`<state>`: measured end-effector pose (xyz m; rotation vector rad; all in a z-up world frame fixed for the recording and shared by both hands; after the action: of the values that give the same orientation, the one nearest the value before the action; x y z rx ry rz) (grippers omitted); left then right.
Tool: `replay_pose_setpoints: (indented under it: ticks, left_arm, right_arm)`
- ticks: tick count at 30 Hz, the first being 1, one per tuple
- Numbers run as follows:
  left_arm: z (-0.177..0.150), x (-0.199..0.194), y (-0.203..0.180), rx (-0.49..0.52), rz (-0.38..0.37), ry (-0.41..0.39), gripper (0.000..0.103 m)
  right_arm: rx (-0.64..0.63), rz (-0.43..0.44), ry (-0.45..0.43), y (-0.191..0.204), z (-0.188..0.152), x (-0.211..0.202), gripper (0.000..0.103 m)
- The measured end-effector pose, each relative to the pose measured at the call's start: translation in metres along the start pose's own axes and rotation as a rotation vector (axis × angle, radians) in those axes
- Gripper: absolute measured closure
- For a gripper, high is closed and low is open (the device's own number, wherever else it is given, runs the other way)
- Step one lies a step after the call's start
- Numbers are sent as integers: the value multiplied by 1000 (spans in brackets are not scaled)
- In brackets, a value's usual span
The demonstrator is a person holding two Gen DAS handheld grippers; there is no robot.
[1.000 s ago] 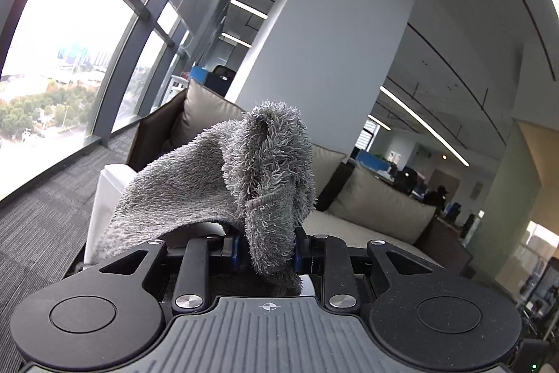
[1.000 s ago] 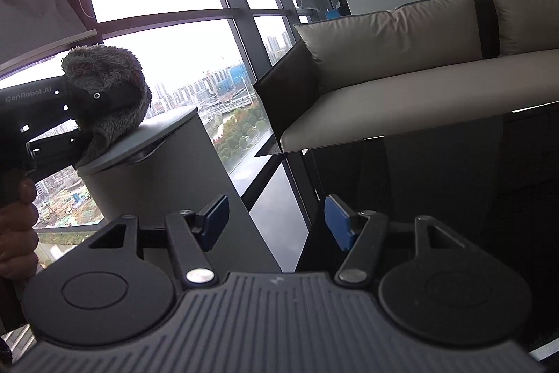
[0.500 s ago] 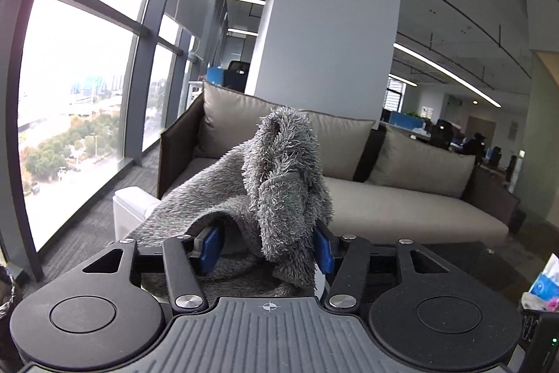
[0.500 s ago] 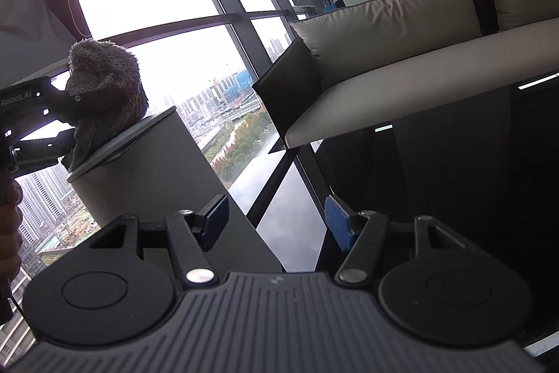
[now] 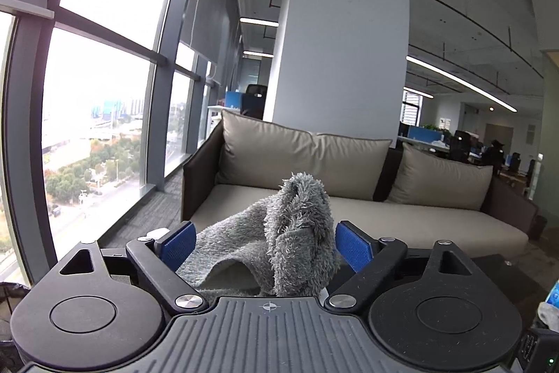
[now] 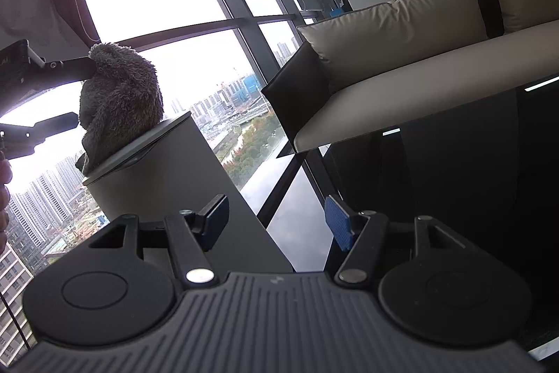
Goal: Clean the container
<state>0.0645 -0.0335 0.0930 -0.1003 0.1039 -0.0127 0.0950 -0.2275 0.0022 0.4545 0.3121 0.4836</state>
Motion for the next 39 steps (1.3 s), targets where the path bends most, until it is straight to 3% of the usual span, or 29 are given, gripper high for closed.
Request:
replay_pose_setpoints:
  ticks: [1,6,7,10,22,29,39]
  left_arm:
    - [-2,4,-2,1,-7,15,40]
    - [-14,23,-1,-5,-35,64,61]
    - [-17,27,0,4,-36,71,69]
    - [-23,35,4,46,-17,83,81]
    - [-24,21,15,113,65,94,90]
    - [-20,2,31,95,115,92,90]
    - [-18,2,-3,129,66,89,91]
  right_arm:
    - [1,0,2,0,0,0,39]
    - [11,7,12,-1,0,3,39]
    - [10,8,10,-1,1,2,39]
    - [11,9,10,-2,2,2,39]
    - [29,-4,22,-5,1,4,39]
    - [23,-7,21,-4,1,5,39]
    - [29,-11,18,-7,-1,5,39]
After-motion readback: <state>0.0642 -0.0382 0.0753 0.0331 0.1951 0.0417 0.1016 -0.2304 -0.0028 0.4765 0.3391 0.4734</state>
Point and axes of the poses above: each gripper's, at about its wrist camera, not at the fingertips, and x roughly the way its jaws point, y to its left, z to its top, the point moved 9 cm from there along x, roughly the way its jaws point, and after that the axes turned 8 degrees about -y, right-handed, at the moved point
